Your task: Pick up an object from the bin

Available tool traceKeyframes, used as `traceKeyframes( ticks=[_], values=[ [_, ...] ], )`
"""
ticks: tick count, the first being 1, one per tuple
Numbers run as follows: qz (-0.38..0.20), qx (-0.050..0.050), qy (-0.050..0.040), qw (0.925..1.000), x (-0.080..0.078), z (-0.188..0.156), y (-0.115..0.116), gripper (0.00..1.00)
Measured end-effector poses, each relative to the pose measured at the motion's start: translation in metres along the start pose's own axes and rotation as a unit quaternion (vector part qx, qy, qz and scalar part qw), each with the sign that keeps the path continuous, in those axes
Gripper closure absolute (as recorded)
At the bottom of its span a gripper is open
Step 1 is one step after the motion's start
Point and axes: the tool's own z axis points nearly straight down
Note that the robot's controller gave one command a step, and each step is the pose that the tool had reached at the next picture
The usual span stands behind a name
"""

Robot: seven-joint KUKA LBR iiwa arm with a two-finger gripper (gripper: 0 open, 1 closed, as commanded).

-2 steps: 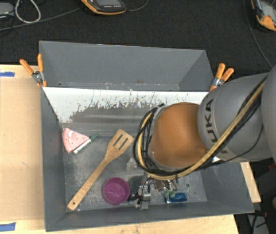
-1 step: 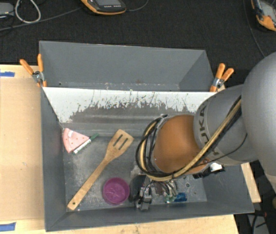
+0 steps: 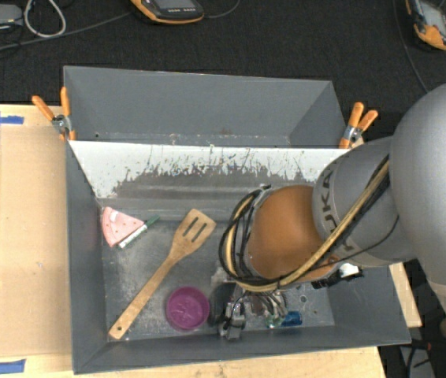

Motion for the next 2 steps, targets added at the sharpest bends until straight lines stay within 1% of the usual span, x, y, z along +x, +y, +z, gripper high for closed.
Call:
traceKeyframes(
  ticks=[2],
  values=[
    [0.001,0.0,0.0001,1.0,0.0,0.0,0.0,1.0]
  ],
)
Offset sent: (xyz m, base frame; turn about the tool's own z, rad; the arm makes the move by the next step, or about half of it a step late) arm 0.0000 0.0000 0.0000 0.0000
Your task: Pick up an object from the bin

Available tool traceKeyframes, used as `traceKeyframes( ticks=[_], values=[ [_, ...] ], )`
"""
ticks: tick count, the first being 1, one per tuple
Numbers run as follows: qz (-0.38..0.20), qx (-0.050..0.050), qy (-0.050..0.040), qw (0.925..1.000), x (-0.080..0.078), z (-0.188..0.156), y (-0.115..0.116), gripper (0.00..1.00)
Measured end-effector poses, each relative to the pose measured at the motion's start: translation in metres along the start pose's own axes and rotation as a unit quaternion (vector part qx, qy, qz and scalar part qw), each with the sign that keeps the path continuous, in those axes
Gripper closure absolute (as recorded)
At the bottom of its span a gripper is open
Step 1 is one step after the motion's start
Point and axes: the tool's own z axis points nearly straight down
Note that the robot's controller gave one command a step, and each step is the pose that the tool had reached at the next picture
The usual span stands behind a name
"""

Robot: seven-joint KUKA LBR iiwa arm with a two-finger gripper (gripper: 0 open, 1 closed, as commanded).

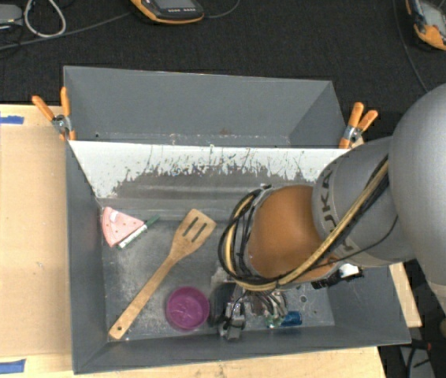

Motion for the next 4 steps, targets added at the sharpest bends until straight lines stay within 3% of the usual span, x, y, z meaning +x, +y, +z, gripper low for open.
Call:
traceKeyframes(
  ticks=[4],
  values=[
    [0.001,0.0,0.0,1.0,0.0,0.0,0.0001,1.0]
  ],
)
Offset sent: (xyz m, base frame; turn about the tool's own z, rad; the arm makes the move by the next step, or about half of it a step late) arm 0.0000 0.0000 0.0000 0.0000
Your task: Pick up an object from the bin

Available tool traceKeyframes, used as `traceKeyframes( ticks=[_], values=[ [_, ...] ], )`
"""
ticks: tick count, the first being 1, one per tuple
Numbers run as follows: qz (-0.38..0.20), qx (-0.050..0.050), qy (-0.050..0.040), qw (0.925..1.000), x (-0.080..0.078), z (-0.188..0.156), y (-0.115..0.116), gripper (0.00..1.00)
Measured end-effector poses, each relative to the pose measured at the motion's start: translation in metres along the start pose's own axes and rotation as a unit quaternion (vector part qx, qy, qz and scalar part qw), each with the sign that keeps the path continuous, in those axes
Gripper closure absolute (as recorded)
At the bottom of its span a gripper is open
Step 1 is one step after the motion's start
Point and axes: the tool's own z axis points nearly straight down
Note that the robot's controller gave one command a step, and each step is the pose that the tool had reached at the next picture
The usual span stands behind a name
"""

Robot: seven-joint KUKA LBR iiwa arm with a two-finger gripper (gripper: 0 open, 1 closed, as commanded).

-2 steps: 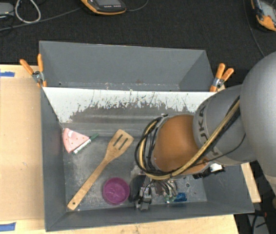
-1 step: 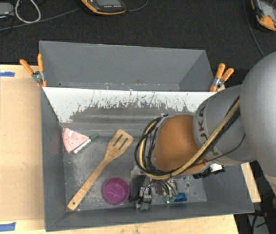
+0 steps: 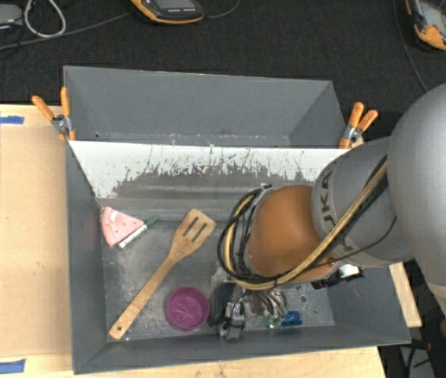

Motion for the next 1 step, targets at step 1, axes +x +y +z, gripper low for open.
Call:
traceKeyframes(
  ticks=[1],
  values=[
    [0.0,0.0,0.0,1.0,0.0,0.0,0.0,1.0]
  ],
)
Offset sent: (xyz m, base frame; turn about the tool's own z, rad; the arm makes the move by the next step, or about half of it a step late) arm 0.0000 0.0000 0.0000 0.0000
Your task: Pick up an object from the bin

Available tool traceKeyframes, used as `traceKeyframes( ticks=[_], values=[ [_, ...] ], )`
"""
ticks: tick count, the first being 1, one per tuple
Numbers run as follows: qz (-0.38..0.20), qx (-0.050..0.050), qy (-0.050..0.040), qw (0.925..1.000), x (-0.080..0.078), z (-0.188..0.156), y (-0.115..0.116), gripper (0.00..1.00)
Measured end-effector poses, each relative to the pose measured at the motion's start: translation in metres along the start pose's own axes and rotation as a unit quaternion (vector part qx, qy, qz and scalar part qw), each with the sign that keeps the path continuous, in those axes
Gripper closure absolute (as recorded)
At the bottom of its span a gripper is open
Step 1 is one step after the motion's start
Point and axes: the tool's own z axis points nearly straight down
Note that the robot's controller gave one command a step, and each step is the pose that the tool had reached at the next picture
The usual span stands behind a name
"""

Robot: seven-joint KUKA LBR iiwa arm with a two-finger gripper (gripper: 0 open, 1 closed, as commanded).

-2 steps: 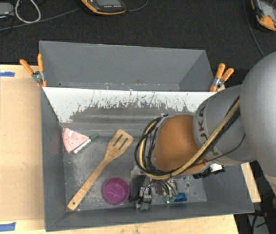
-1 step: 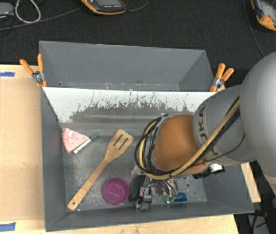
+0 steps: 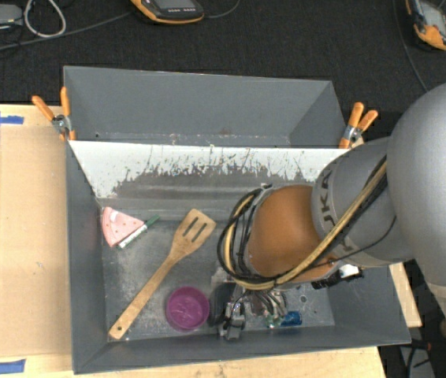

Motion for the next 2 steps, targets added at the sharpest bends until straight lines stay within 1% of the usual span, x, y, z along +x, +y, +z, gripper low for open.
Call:
traceKeyframes(
  ticks=[1,2],
  values=[
    [0.0,0.0,0.0,1.0,0.0,0.0,0.0,0.0],
    [0.0,0.0,0.0,1.0,0.0,0.0,0.0,0.0]
  ],
)
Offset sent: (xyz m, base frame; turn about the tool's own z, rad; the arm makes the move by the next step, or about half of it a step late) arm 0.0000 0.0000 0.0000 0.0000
